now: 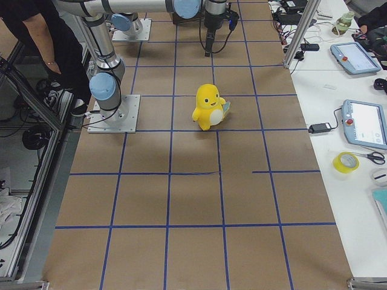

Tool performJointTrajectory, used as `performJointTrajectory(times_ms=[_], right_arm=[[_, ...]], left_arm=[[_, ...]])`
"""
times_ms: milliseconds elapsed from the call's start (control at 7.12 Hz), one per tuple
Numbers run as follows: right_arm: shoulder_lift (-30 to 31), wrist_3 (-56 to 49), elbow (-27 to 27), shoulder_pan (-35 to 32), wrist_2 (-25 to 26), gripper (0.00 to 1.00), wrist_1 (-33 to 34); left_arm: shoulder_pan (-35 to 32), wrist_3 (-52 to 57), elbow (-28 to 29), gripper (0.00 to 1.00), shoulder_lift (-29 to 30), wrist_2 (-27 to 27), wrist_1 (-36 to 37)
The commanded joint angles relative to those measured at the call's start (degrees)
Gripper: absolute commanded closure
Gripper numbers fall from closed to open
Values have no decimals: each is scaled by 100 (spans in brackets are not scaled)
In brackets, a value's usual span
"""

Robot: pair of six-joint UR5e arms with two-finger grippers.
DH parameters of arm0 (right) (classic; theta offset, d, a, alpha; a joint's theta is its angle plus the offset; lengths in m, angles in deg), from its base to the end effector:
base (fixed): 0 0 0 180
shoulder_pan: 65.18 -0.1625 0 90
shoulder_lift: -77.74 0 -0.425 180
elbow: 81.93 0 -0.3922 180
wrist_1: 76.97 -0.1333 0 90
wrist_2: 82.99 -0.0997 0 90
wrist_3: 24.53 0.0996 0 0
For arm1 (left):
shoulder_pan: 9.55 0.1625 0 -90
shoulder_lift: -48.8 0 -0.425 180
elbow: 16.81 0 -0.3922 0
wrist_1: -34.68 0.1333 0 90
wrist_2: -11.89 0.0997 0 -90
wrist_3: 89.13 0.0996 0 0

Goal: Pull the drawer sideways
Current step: 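Close the left gripper on the white drawer handle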

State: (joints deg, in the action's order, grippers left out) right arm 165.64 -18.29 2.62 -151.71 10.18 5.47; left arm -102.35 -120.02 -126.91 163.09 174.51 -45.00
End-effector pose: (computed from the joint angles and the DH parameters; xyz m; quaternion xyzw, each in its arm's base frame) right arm 0.0973 -0.5061 0.5036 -0.0835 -0.9954 -0.0360 0.0285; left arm -0.0637 -0.5185 0.1950 -0.0187 0.7895 0.0619 0.6103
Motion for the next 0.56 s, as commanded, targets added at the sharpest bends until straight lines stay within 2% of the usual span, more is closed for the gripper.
performJointTrajectory(times_ms=[0,281,421], right_arm=[[0,0,0,-5,0,0,0],[0,0,0,-5,0,0,0],[0,0,0,-5,0,0,0]], left_arm=[[-19,-21,6,52,-21,-28,-4],[-19,-39,-3,58,5,-54,5],[-19,-48,-3,65,5,-63,5]])
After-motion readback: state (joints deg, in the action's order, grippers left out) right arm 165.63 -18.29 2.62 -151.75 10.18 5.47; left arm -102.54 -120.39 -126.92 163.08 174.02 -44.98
